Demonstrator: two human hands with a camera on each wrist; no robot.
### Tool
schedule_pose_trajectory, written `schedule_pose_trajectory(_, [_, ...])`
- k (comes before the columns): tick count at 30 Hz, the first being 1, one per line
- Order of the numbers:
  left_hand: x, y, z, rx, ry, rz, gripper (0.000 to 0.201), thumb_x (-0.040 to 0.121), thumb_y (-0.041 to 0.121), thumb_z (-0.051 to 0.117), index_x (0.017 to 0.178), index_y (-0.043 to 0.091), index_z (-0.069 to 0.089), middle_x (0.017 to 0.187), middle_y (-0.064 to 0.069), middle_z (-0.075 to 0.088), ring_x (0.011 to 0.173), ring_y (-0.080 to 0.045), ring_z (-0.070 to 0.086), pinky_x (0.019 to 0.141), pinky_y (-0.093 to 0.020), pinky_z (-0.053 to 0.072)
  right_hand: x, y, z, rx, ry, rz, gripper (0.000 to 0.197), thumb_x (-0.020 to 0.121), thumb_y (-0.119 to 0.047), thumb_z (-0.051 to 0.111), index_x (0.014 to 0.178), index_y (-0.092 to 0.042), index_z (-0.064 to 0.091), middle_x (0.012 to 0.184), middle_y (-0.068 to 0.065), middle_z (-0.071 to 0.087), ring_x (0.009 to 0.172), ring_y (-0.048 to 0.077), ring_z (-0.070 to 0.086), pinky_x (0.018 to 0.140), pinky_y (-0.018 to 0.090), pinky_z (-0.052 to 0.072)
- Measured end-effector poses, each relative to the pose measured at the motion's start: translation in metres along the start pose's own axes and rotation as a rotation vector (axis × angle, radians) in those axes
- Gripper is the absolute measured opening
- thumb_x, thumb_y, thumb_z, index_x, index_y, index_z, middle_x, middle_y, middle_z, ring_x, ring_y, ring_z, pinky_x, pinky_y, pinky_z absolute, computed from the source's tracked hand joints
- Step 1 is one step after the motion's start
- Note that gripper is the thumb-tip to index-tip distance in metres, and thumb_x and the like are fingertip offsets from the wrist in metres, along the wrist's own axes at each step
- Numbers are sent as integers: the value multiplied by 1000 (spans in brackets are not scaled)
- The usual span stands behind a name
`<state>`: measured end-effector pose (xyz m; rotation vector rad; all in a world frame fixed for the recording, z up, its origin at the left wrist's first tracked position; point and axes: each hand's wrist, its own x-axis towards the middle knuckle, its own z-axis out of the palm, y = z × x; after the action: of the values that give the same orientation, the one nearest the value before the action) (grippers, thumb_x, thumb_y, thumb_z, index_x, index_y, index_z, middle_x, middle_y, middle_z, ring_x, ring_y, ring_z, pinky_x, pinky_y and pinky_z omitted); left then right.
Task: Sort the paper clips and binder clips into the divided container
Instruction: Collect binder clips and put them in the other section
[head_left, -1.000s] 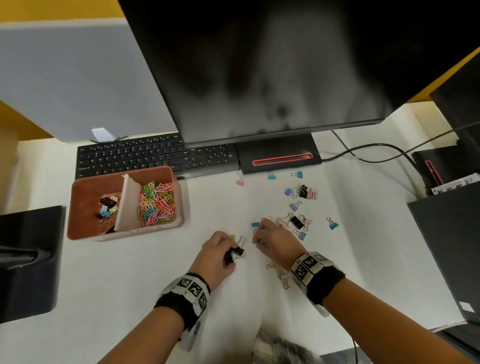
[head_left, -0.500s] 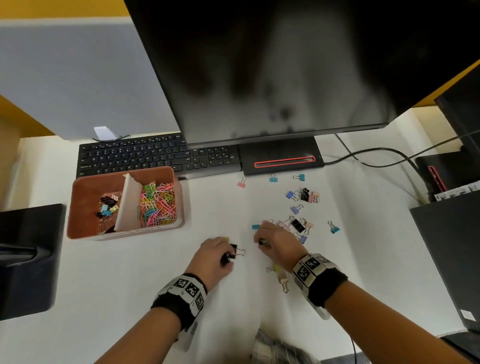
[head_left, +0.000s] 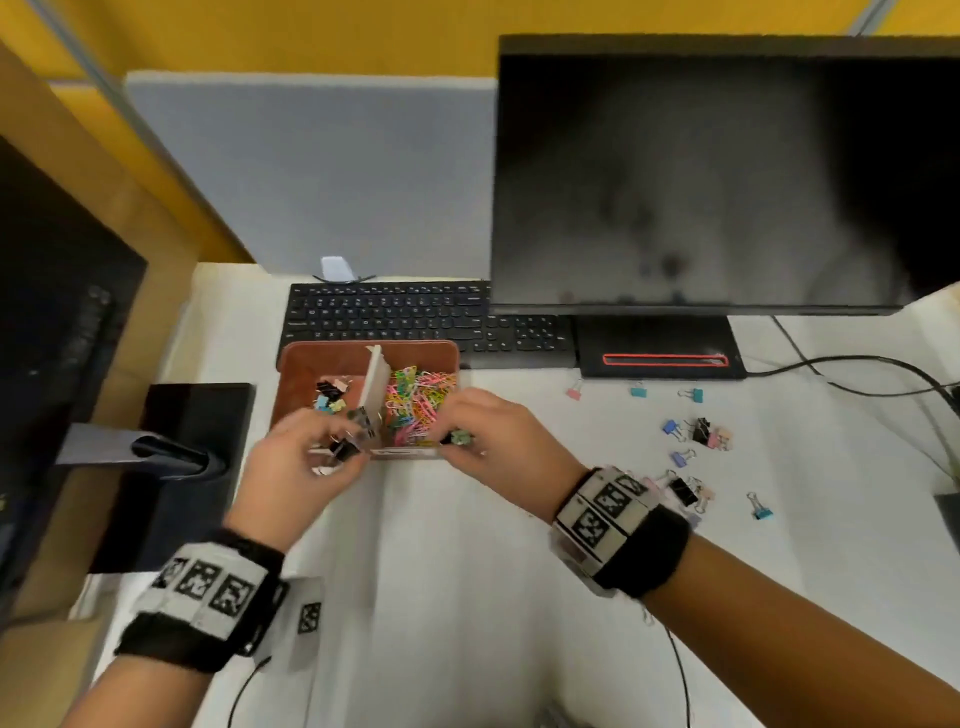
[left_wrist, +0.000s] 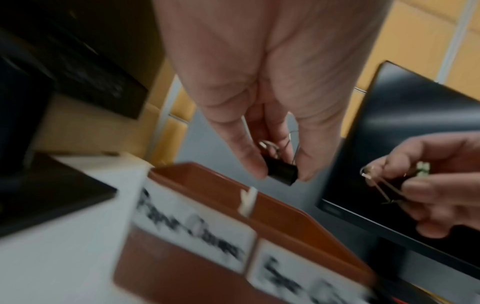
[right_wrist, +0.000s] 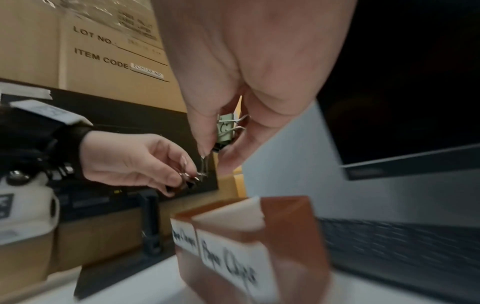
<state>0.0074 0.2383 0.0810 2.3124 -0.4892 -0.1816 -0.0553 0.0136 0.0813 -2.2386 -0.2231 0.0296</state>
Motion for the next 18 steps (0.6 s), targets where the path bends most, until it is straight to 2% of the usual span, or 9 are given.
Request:
schedule_pose_trajectory(2, [15, -19, -22, 76, 20, -59, 34, 64, 6, 80, 84, 29, 64, 83, 13, 60, 79, 7, 57, 70, -1, 43, 43, -23, 21, 29, -16, -53, 8, 80, -12, 67, 88, -14, 65, 99, 1, 61, 93, 14, 56, 86, 27, 46])
schedule_pose_trajectory(3, [23, -29, -29, 100, 16, -87, 37, 64, 7, 80, 86, 31, 63, 83, 10, 61, 78, 2, 58, 73, -5, 44, 64, -30, 33, 22, -28, -54, 10, 81, -12, 67, 90, -14, 65, 101, 2, 60, 95, 16, 56, 89, 32, 47])
schedule_pose_trajectory(6, [39, -47, -35, 73, -56, -184, 42, 69, 4, 76, 105, 21, 63, 104, -3, 62, 95, -16, 61, 90, -32, 51, 109, -38, 62, 24, -74, 66, 22, 84, -23, 65, 105, -17, 62, 112, 2, 58, 100, 21, 56, 96, 43, 45])
schedule_pose_trajectory(8, [42, -50, -35, 152, -86, -161, 49, 74, 1, 67, 120, 14, 56, 118, -9, 58, 108, -23, 57, 98, -40, 47, 117, -37, 71, 81, -85, 140, 34, 85, -31, 63, 117, -20, 57, 120, 1, 54, 99, 20, 58, 95, 44, 48])
schedule_pose_trajectory(10, [37, -45, -34, 162, -36, -99, 49, 77, -2, 61, 123, 13, 54, 120, -8, 56, 110, -23, 54, 99, -38, 45, 110, -33, 69, 105, -66, 160, 39, 87, -36, 60, 122, -22, 52, 123, -1, 52, 96, 16, 61, 92, 39, 51])
schedule_pose_trajectory(12, [26, -31, -29, 84, 4, -28, 41, 79, -1, 60, 116, 15, 58, 111, -3, 57, 99, -18, 59, 91, -32, 49, 89, -22, 57, 95, -20, 154, 32, 88, -37, 57, 117, -23, 55, 116, -7, 52, 90, 9, 61, 87, 30, 53])
schedule_pose_trajectory(14, [14, -11, -17, -15, -25, 39, 33, 80, 2, 61, 109, 18, 61, 104, 1, 58, 89, -12, 61, 82, -25, 52, 59, -1, 41, 62, 56, 168, 23, 88, -34, 57, 109, -25, 60, 105, -12, 52, 83, 4, 57, 80, 22, 49])
schedule_pose_trajectory(16, [4, 6, 3, -88, -122, 103, 30, 82, 6, 61, 107, 22, 61, 102, 6, 57, 89, -6, 59, 78, -19, 51, 23, 31, 23, -22, 126, 242, 23, 87, -32, 60, 109, -26, 60, 104, -15, 54, 91, 3, 53, 85, 23, 44])
schedule_pose_trajectory(18, [-2, 23, 31, -138, -239, 135, 30, 83, 11, 61, 110, 25, 59, 105, 10, 55, 93, -1, 54, 79, -16, 48, -9, 68, 6, -167, 133, 345, 28, 87, -30, 61, 115, -25, 58, 114, -11, 57, 106, 8, 52, 99, 31, 40])
